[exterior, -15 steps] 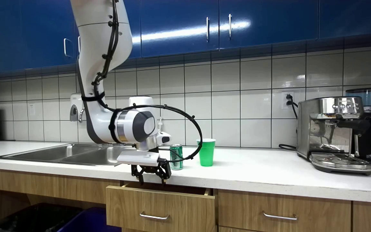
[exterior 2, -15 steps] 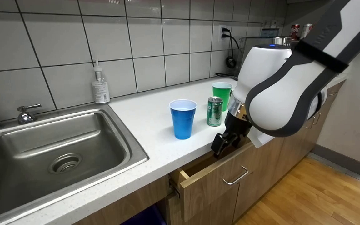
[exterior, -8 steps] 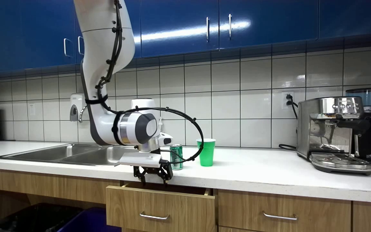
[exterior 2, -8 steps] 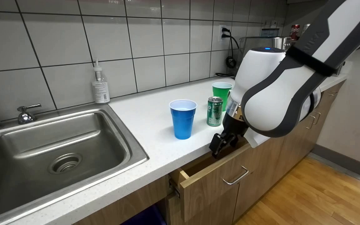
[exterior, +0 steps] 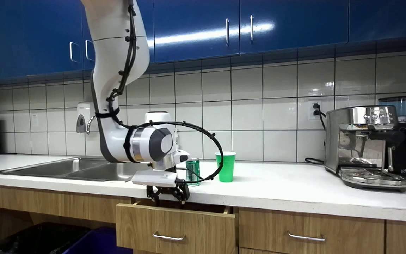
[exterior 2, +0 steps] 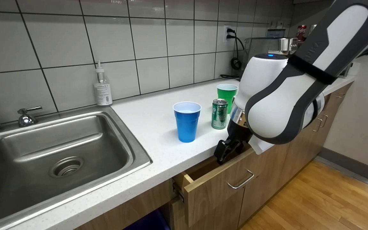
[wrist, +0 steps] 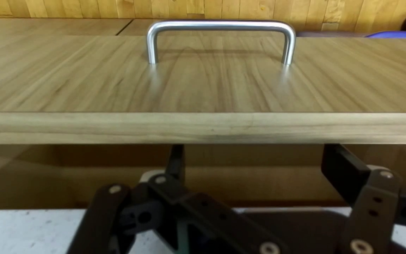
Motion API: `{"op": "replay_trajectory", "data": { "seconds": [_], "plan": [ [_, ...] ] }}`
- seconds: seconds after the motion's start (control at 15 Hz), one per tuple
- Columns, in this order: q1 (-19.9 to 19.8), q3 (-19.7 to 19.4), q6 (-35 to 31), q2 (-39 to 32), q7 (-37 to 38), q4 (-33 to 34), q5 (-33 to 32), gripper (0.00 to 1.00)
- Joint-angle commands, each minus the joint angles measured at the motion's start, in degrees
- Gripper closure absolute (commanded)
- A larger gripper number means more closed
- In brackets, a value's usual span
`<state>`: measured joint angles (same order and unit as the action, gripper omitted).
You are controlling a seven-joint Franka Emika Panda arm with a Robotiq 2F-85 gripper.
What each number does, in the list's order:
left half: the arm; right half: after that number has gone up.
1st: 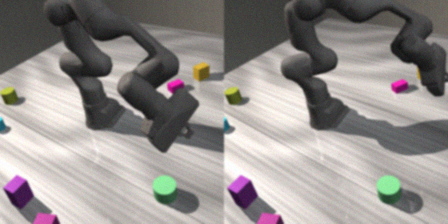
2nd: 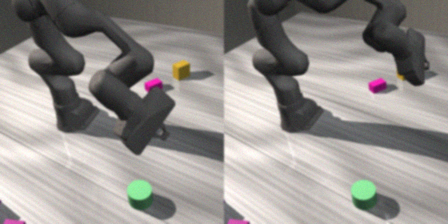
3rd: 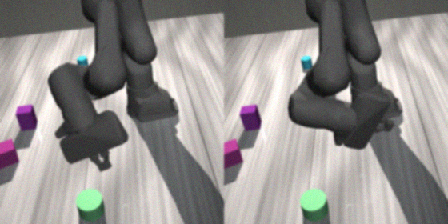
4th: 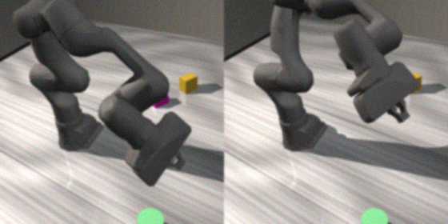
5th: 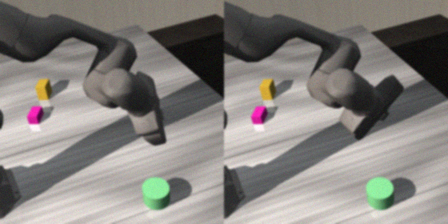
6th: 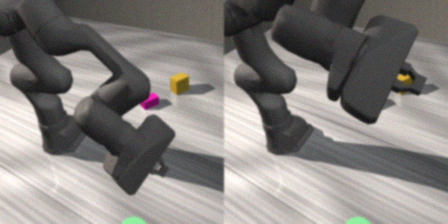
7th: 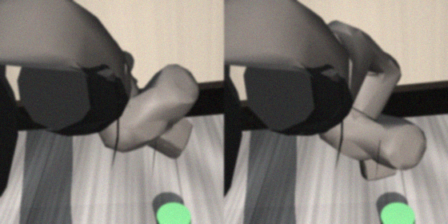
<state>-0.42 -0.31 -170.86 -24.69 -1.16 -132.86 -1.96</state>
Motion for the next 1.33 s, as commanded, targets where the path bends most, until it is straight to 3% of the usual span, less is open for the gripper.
{"op": "replay_trajectory", "data": {
  "seconds": [0.0,0.33,0.6,1.27],
  "plan": [
    [-2.9,3.1,0.8,-0.7,-2.4,0.6,1.7,0.0],
    [-9.0,9.3,4.9,0.4,-6.1,-0.1,5.9,0.0],
    [-10.5,10.2,8.6,1.7,-8.4,0.0,7.5,0.0],
    [-1.0,0.8,18.5,4.4,-0.9,0.2,1.5,0.0]
  ]
}}
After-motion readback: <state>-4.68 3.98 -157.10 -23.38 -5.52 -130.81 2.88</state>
